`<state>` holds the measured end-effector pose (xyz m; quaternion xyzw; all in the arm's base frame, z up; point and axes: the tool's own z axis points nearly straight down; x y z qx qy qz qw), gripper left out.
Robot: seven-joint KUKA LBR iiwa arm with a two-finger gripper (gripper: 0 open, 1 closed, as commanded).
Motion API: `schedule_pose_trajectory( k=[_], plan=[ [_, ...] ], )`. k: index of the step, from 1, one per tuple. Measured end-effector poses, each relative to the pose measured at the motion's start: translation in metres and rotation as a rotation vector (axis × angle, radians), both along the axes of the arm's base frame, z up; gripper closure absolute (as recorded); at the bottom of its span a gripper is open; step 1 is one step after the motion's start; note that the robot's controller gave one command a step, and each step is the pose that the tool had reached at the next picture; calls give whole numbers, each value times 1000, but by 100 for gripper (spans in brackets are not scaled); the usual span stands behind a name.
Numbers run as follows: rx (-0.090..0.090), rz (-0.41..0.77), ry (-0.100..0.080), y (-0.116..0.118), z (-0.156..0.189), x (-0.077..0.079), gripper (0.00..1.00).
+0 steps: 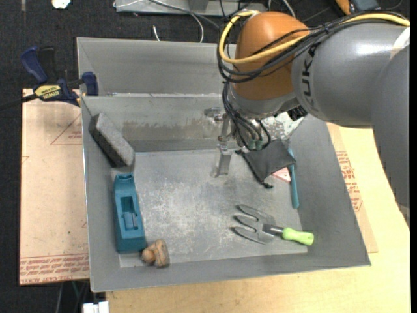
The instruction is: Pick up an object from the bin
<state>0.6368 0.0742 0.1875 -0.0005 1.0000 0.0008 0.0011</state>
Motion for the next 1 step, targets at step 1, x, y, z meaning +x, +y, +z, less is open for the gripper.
schedule_pose_trajectory(
  k=[1],
  plan=[
    [1, 54, 1, -54, -7, -7, 0]
  ],
)
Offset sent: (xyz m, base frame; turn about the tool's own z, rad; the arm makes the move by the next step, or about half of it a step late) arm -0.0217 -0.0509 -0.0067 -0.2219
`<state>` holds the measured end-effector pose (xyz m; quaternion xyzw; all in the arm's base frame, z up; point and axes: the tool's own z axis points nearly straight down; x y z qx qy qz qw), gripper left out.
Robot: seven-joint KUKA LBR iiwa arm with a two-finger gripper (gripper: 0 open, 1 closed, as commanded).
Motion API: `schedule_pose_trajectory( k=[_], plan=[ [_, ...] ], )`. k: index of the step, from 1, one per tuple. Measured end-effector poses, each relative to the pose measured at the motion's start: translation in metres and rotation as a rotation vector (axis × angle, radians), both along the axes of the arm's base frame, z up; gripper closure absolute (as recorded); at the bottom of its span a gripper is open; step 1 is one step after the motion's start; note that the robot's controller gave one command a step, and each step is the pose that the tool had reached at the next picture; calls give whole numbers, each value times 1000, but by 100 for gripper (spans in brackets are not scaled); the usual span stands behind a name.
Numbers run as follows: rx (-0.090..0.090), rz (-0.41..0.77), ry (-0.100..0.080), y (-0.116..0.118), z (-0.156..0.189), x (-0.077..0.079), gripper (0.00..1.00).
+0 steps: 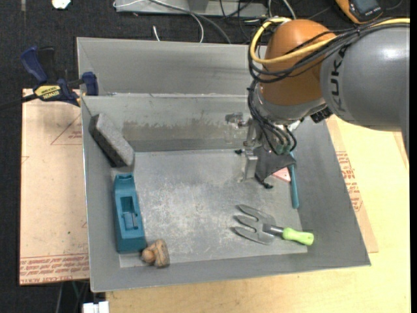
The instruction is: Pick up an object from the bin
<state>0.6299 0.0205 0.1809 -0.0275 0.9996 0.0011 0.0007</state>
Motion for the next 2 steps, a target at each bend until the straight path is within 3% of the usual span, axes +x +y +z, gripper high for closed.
schedule_pose_trajectory(
  k=[1, 2],
  plan=[
    [-1, 69, -1, -19, 0, -6, 0],
    [-1, 199, -6, -68, -48, -8, 0]
  ],
)
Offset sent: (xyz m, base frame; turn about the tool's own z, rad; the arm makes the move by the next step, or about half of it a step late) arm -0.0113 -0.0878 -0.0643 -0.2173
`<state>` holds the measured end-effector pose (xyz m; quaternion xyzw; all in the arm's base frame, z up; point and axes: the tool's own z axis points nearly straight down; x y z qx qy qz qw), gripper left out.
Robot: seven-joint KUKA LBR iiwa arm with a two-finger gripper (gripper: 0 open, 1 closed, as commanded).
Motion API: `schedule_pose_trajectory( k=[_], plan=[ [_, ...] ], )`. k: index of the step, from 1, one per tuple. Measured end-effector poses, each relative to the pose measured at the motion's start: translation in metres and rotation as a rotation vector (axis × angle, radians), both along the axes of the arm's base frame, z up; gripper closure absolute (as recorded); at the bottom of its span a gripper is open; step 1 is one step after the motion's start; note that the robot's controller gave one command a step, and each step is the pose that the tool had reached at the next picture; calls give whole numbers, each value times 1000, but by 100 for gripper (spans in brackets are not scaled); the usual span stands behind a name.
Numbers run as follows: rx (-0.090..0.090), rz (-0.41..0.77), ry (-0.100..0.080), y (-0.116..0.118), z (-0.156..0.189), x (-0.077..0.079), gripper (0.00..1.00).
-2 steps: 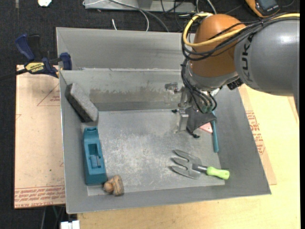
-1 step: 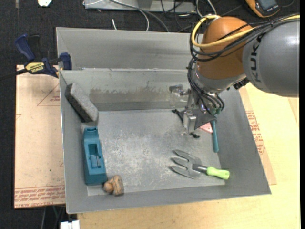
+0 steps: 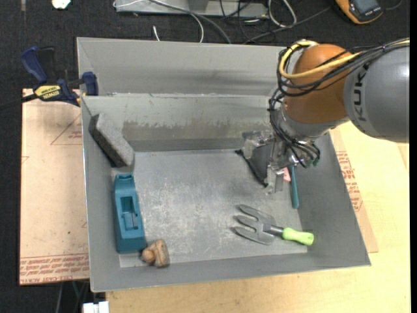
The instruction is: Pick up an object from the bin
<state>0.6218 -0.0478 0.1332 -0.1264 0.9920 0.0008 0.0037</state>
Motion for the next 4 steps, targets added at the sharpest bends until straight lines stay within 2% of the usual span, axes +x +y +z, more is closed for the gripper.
schedule_pose_trajectory(
  k=[1, 2, 3, 4],
  plan=[
    [3, -18, -9, -29, -63, 23, 0],
    [2, -52, -3, -57, 7, 19, 0],
    [1, -56, -11, -65, 55, 23, 0],
    [4, -257, -9, -65, 21, 22, 0]
  ],
)
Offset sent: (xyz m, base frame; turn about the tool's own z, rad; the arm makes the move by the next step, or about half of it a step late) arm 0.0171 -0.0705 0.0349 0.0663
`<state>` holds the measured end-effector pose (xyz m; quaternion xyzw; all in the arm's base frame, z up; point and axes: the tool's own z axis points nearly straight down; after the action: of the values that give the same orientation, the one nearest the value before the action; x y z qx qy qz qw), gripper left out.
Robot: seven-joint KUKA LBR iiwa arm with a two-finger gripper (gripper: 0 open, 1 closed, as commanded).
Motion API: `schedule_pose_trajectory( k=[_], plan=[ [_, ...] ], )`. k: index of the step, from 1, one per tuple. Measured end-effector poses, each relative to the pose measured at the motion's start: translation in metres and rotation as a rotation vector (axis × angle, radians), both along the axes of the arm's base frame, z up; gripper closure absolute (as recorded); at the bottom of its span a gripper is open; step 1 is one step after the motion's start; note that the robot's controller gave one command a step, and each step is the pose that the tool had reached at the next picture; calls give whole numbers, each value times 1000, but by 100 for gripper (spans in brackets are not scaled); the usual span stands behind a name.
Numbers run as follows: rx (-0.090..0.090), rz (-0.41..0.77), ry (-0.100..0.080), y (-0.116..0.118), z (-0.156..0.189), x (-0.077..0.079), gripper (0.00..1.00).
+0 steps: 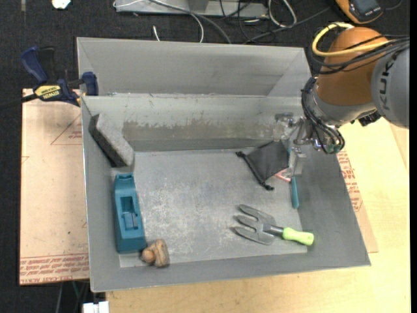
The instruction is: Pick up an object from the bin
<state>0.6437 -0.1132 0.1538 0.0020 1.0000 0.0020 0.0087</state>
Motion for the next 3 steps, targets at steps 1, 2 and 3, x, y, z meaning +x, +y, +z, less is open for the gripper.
schedule_pose_trajectory(
  k=[1, 2, 3],
  plan=[
    [-4, 161, -7, -8, 30, 2, 0],
    [2, -13, -2, 4, -15, 8, 0],
    [-1, 26, -8, -5, -11, 3, 0]
  ],
)
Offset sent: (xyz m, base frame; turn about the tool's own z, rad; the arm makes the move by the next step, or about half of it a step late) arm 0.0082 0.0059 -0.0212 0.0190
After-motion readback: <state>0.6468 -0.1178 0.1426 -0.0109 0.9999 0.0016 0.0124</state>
